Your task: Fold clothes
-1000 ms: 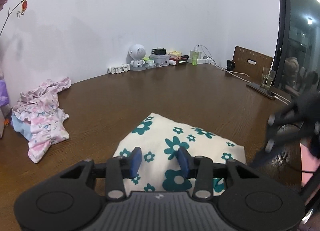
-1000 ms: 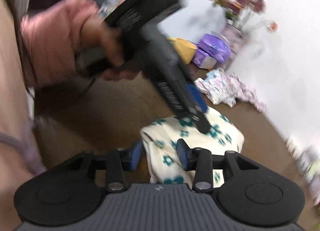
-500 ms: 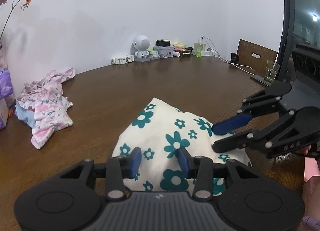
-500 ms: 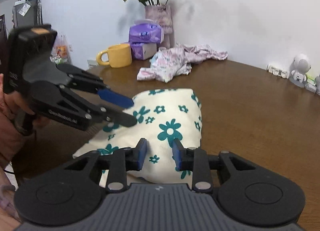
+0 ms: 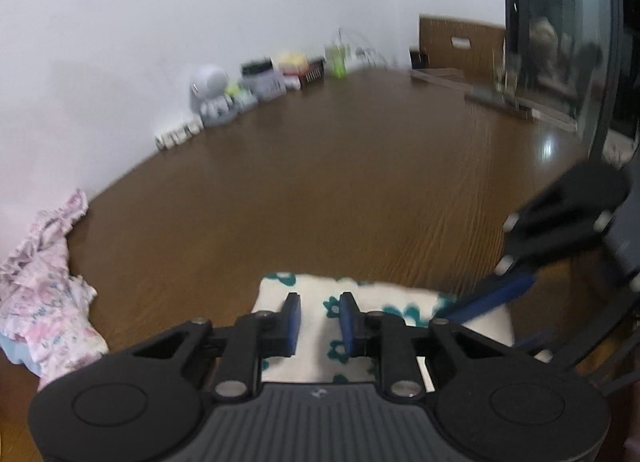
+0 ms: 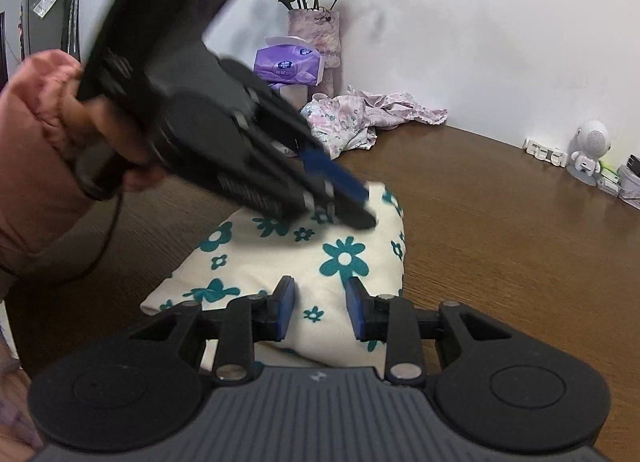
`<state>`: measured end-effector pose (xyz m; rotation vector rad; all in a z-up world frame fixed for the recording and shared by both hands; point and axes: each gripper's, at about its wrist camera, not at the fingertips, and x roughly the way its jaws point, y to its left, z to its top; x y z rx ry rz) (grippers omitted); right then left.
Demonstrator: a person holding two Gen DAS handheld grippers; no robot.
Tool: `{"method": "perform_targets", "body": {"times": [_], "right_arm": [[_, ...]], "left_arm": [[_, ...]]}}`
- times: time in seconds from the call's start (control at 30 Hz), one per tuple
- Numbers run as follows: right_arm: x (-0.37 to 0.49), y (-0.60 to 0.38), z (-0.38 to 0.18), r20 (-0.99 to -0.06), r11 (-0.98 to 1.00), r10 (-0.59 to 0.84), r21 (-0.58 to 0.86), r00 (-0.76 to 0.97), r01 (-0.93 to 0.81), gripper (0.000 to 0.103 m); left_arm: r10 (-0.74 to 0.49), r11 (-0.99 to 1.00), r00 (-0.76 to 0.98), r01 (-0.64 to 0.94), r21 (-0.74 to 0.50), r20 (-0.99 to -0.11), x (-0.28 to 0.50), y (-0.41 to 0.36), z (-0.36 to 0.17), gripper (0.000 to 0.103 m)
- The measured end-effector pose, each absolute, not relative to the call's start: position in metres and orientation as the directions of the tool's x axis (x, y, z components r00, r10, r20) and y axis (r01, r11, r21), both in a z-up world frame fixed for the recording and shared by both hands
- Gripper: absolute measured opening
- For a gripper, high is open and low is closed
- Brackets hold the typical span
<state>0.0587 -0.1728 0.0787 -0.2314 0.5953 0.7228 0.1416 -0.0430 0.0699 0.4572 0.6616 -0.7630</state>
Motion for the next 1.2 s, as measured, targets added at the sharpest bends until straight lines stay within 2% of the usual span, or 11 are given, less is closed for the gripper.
{"method": "perform_targets", "body": {"times": [0.2,0.3,0.47,0.57,0.63,0.8,1.03,1.07,1.13,1.17,1.2], "right_arm": [[0.059,-0.188,0.083,-0.583,0.753,0.571,0.091,0.578,-0.652,0.029],[0.065,-0.183,0.066,-0.620,0.763,0.553,0.110,0.556,-0.637,0.029],[0.064,-0.184,0.069,-0.614,0.762,0.562,0.123,0.555,-0.636,0.029],[0.057,-0.198,0.083,-0.580,0.768,0.585,0.171,0.566,-0.618,0.036],[0.052,-0.212,0.093,-0.553,0.765,0.615,0.244,0.562,-0.597,0.055],[0.056,-0.240,0.091,-0.569,0.768,0.636,0.402,0.521,-0.498,0.066],[0.067,-0.247,0.059,-0.590,0.704,0.710,0.609,0.385,-0.364,0.068],[0.069,-0.245,0.058,-0.583,0.691,0.723,0.625,0.371,-0.363,0.068],[0.073,-0.240,0.054,-0.571,0.667,0.745,0.651,0.345,-0.363,0.068],[0.075,-0.238,0.053,-0.568,0.660,0.751,0.658,0.337,-0.362,0.067],[0.078,-0.236,0.052,-0.565,0.655,0.755,0.662,0.332,-0.364,0.061]], "left_arm": [[-0.490,0.644,0.528,0.756,0.121,-0.694,0.145,-0.040,0.056,0.018],[-0.489,0.643,0.532,0.755,0.127,-0.691,0.142,-0.041,0.052,0.017],[-0.495,0.664,0.545,0.739,0.110,-0.677,0.138,-0.038,0.058,0.017],[-0.523,0.689,0.551,0.722,0.058,-0.650,0.135,-0.025,0.074,0.029],[-0.534,0.715,0.568,0.699,0.024,-0.627,0.133,-0.011,0.084,0.056],[-0.516,0.783,0.582,0.618,-0.071,-0.628,0.141,0.022,0.088,0.068],[-0.587,0.782,0.468,0.540,-0.312,-0.661,0.164,0.045,0.065,0.066],[-0.598,0.778,0.452,0.525,-0.344,-0.662,0.167,0.048,0.061,0.063],[-0.620,0.769,0.419,0.492,-0.408,-0.664,0.173,0.055,0.054,0.050],[-0.618,0.770,0.420,0.494,-0.403,-0.665,0.169,0.055,0.055,0.047],[-0.615,0.772,0.423,0.498,-0.396,-0.666,0.164,0.054,0.056,0.044]]}}
